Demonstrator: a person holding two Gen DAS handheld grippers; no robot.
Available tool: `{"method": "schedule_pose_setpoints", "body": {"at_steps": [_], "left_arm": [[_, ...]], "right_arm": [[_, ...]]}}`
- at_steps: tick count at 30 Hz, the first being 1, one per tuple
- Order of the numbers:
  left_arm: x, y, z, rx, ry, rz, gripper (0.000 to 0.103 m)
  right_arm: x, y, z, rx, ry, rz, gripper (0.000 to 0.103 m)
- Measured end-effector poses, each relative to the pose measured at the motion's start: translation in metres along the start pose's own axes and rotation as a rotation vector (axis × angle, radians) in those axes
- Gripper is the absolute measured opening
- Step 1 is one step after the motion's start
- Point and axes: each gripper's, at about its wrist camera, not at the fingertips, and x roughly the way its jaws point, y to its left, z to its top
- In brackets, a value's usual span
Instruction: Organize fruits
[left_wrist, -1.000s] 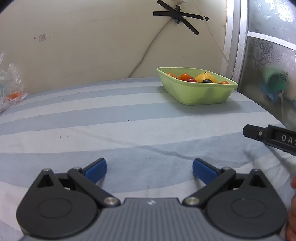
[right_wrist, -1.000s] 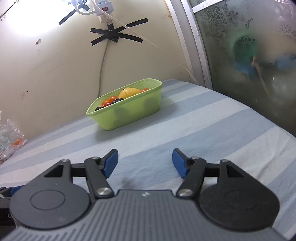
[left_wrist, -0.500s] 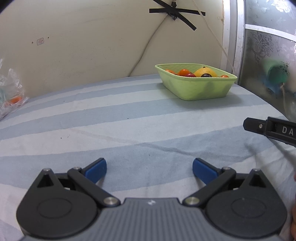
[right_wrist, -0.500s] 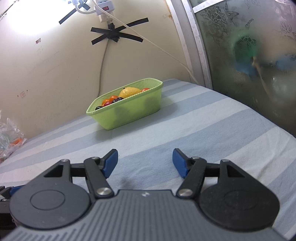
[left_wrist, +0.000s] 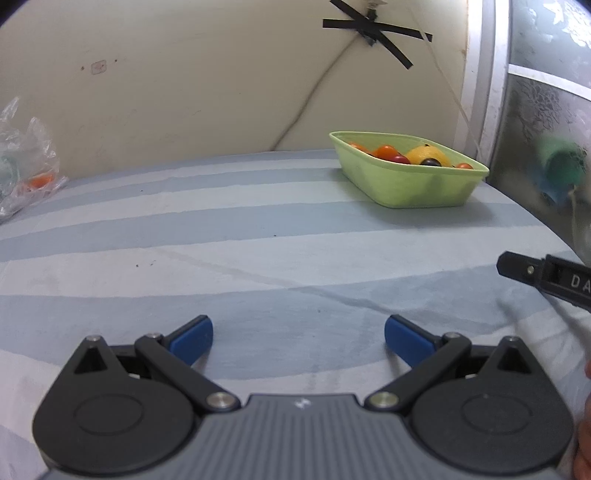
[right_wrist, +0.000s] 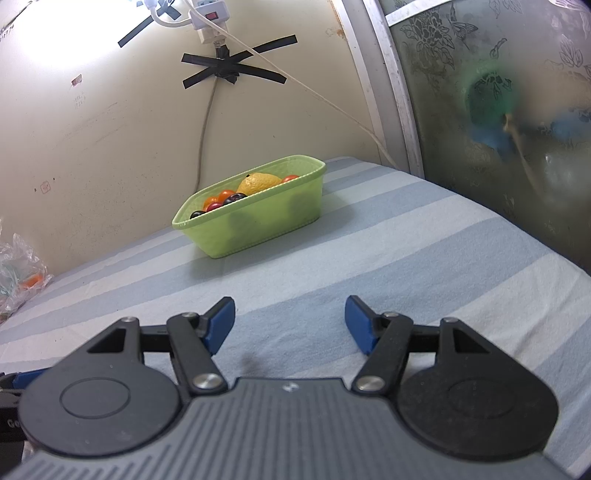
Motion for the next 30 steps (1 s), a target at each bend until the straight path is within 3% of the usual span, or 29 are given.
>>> {"method": "schedule_pose_setpoints", "body": {"at_steps": [30], "left_arm": [[-0.0024,-0.0026,-0.0015,0.030,-0.020,0.041,0.103]], "right_arm": [[0.0011,0.0005,-0.0006,-0.011,0.002,0.002,0.072]]}}
